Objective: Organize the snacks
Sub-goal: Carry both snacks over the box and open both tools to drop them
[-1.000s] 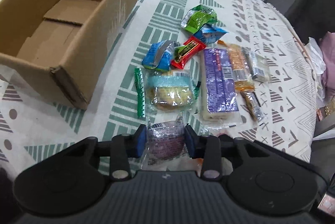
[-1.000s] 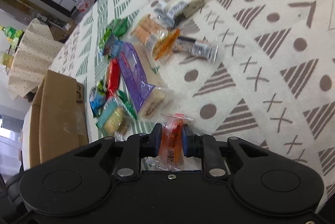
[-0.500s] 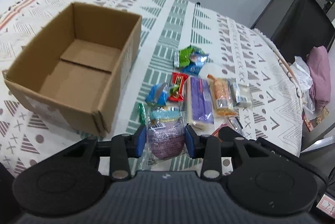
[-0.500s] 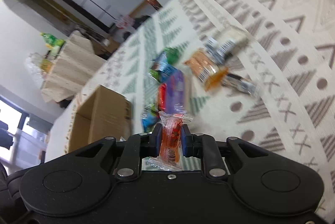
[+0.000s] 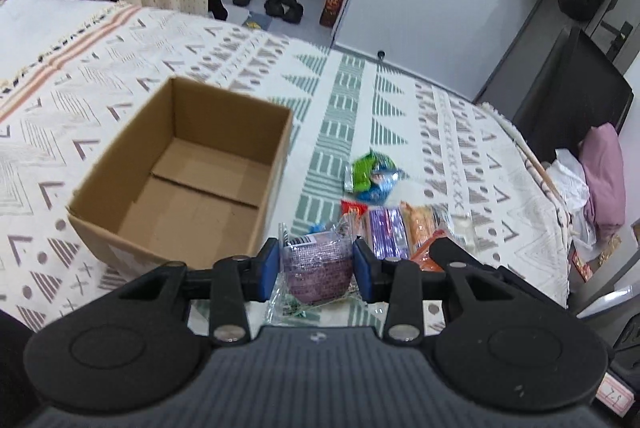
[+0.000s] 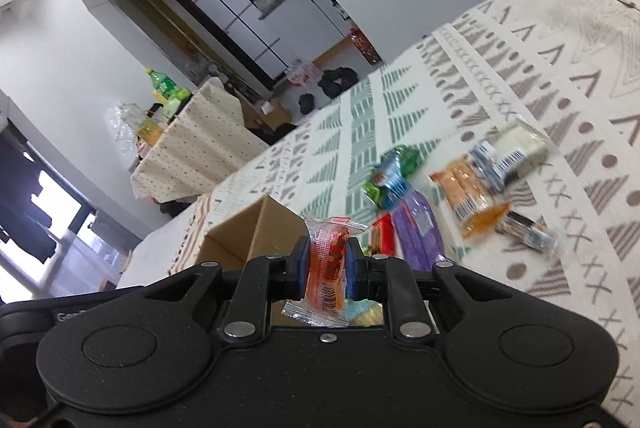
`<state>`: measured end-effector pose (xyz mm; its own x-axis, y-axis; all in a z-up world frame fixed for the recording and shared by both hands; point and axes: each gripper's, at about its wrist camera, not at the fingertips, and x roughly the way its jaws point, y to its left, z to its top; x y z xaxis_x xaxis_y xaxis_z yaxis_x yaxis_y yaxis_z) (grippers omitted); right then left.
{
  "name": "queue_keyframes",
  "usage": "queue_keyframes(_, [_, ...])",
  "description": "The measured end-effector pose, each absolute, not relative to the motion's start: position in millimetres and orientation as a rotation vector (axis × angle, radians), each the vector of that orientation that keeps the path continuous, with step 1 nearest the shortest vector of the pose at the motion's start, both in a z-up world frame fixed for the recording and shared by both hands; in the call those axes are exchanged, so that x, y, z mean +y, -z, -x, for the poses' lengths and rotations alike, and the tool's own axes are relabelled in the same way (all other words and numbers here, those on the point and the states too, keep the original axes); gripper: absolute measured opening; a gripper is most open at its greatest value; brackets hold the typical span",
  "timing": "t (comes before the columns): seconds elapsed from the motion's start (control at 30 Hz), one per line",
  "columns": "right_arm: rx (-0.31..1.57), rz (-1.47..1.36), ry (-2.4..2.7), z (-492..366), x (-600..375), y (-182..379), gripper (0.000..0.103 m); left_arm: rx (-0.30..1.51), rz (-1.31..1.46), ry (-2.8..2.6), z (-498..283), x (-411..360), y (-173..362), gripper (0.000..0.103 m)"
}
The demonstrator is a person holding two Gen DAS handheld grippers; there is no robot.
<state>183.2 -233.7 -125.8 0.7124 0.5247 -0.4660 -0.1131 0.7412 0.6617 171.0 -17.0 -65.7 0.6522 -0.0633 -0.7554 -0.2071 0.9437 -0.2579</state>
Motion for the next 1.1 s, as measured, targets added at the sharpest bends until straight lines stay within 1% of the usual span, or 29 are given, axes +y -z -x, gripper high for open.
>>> queue_keyframes(0.37, [0.6,-0.612,-0.477,-198,-204,109,0.018,0.797,0.338,-0.137,-173,23,46,0.038])
queue_keyframes(0.6, [0.596,-0.602,-0.527,-215,-182,109,0.018,0.782,0.345,-0.17,-180,52,44,0.038])
queue_keyframes(1.1, [0.591,-0.562,-0.631,-245,-135,100,0.018,0.817,0.402,-0.199,-218,96,71,0.038])
